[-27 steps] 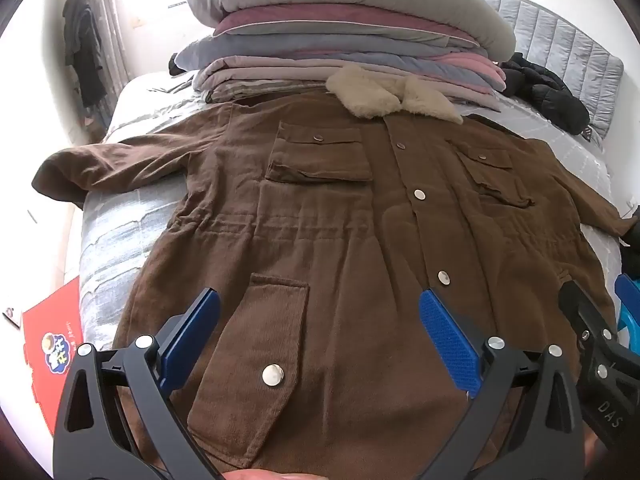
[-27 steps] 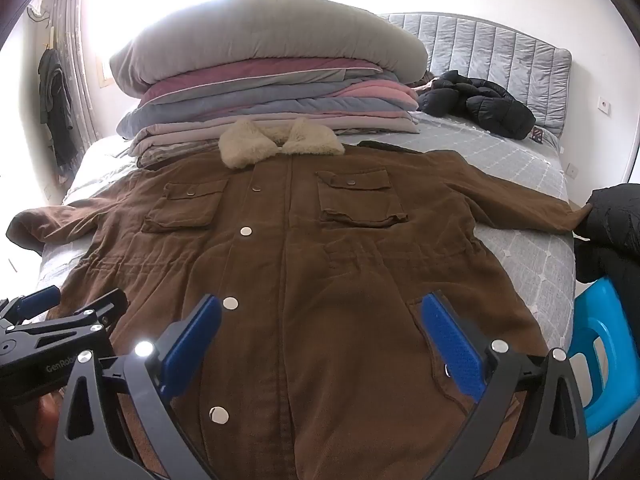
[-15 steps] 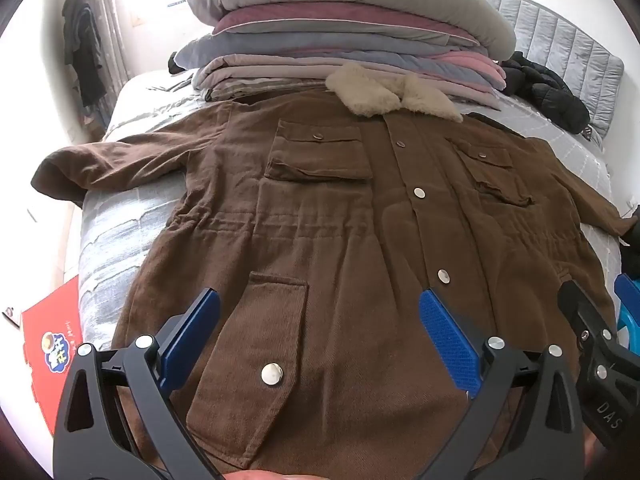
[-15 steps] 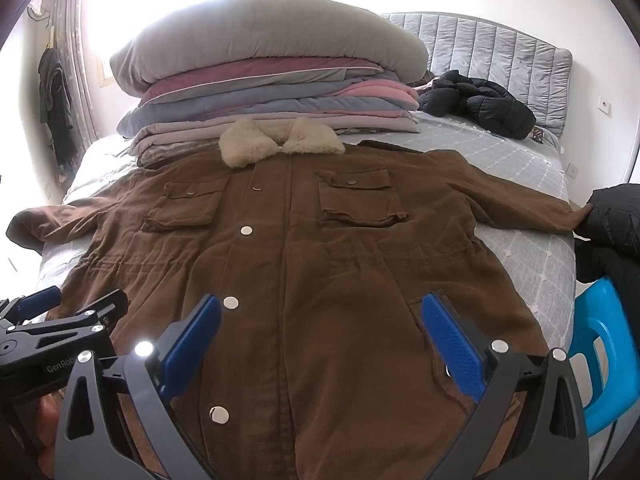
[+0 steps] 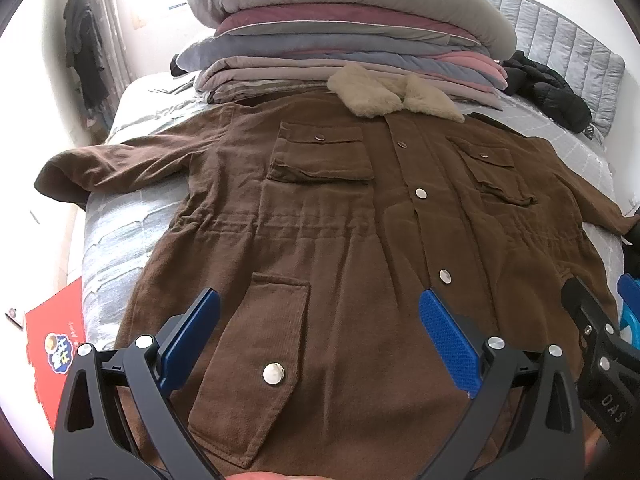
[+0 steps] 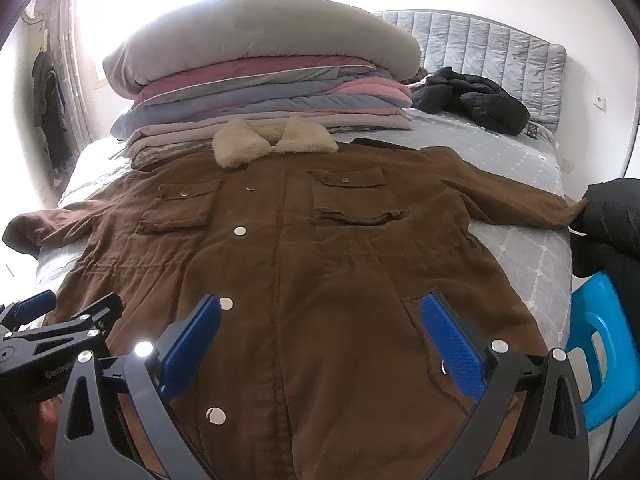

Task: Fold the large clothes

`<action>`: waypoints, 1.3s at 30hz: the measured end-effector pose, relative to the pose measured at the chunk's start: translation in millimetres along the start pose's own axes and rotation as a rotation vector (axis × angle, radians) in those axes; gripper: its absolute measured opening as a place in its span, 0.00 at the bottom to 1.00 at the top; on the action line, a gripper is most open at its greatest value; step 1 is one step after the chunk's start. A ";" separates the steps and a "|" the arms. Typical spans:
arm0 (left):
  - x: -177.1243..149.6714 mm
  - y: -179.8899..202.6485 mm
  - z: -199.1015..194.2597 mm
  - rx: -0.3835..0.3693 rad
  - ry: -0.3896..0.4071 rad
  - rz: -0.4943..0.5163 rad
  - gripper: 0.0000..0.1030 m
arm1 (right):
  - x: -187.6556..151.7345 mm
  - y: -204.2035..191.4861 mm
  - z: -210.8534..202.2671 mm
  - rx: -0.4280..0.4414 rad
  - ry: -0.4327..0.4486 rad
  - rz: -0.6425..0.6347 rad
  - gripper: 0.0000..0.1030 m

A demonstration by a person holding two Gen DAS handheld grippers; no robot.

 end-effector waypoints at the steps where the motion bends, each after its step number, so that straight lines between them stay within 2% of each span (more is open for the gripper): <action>1: -0.9 0.9 -1.0 0.000 0.002 0.003 0.93 | -0.1 1.1 -0.6 -0.002 -0.002 0.005 0.94; 5: 0.4 4.7 -2.9 0.015 0.020 0.022 0.93 | 0.1 3.2 -3.4 -0.008 0.001 0.019 0.94; 15: 1.5 6.1 -2.5 0.027 0.003 0.029 0.93 | -2.5 6.2 -0.4 -0.011 -0.026 0.038 0.94; 24: -2.4 5.3 4.0 0.037 -0.035 0.037 0.93 | -10.7 8.7 9.2 -0.016 -0.089 0.057 0.94; 39: -5.6 5.0 11.3 0.039 -0.069 0.040 0.93 | -17.0 5.2 17.0 -0.013 -0.140 0.038 0.94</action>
Point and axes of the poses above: each gripper's, at about its wrist camera, not at the fingertips, and z roughly the way its jaws point, y to its right, x to its top, the point moved 9 cm from there along z, roughly the way its jaws point, and after that the axes turned 7 degrees about -y, right-handed, at the moved point
